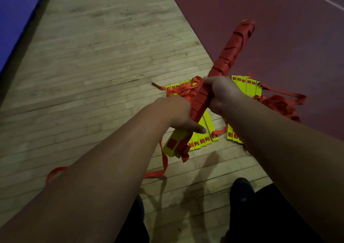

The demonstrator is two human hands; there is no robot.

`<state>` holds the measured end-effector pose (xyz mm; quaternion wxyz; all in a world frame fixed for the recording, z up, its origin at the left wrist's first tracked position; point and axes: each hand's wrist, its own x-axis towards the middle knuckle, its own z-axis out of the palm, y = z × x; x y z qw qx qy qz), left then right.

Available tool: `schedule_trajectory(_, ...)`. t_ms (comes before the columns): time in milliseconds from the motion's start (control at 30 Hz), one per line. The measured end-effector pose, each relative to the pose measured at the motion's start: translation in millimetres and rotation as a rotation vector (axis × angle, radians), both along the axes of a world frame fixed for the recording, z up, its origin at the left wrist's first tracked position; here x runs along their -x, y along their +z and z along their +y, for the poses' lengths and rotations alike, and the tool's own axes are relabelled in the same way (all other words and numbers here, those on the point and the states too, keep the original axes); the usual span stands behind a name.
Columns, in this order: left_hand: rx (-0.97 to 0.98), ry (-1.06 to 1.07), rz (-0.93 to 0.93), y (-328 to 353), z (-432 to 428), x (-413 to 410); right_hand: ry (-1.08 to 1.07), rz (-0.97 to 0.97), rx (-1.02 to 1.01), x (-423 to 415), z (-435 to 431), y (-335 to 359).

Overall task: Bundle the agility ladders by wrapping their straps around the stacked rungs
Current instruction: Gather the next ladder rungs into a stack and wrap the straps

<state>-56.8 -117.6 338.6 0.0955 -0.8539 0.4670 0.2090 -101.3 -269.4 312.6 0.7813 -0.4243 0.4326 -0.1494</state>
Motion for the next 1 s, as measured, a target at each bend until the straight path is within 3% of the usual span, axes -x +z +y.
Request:
schedule_trajectory(100, 0.103, 0.067, 0.129, 2.0, 0.7, -3.9, 0.031, -0.047, -0.078, 6.0, 1.3, 11.9)
schedule_trajectory(300, 0.315, 0.321, 0.914, 22.8, 9.3, -8.5, 0.001, -0.395, -0.314, 26.1, 6.6, 44.1)
schedule_trajectory(500, 0.429, 0.219, 1.319, 39.0, 10.3, 6.3, 0.178, -0.681, -0.388, 34.8, 0.8, 70.2)
schedule_trajectory(567, 0.417, 0.209, 1.278, 43.6, 9.5, 8.3, 0.204, -0.683, -0.405, 34.6, -1.5, 70.0)
schedule_trajectory(733, 0.316, 0.15, 0.916, 46.1, 6.8, 6.9, 0.197, -0.499, -0.257, 32.1, 1.3, 54.9)
schedule_trajectory(1000, 0.137, 0.046, 0.517, 31.9, 11.0, -10.4, -0.009, -0.178, 0.029, 23.1, 2.6, 30.7)
